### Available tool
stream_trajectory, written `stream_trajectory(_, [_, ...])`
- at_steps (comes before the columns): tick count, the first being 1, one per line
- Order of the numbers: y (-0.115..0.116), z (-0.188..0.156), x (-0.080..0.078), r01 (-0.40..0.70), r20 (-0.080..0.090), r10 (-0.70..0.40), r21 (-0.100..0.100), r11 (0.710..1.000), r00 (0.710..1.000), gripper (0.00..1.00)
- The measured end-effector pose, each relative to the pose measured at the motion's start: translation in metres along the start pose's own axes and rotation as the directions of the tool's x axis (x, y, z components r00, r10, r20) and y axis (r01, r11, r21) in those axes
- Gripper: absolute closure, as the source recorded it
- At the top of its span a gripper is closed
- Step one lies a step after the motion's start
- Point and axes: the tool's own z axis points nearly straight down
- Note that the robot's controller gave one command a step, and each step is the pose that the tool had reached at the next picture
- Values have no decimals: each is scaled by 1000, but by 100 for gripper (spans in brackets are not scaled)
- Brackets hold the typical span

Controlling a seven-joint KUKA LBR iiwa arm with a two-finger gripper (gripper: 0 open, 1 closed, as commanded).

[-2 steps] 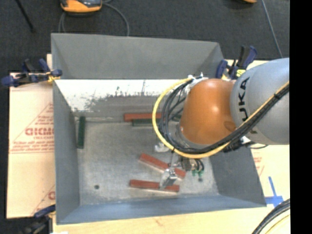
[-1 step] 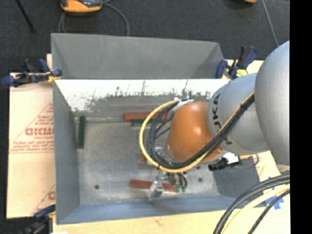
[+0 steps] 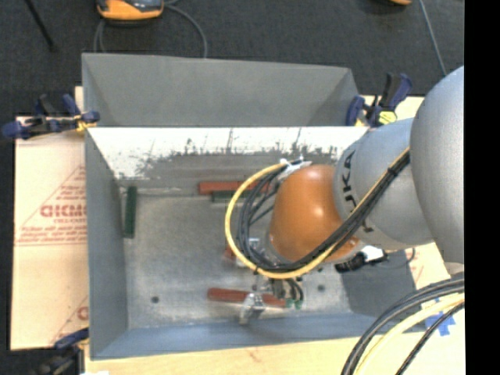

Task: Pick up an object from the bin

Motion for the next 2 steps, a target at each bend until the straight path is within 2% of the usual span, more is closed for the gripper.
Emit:
stream_trajectory(1, [5,-12,0,-169,0,169,-1,986,986,0])
stream_trajectory(2, [2,21,-6,-15,11,15,-3,1000,1000,0])
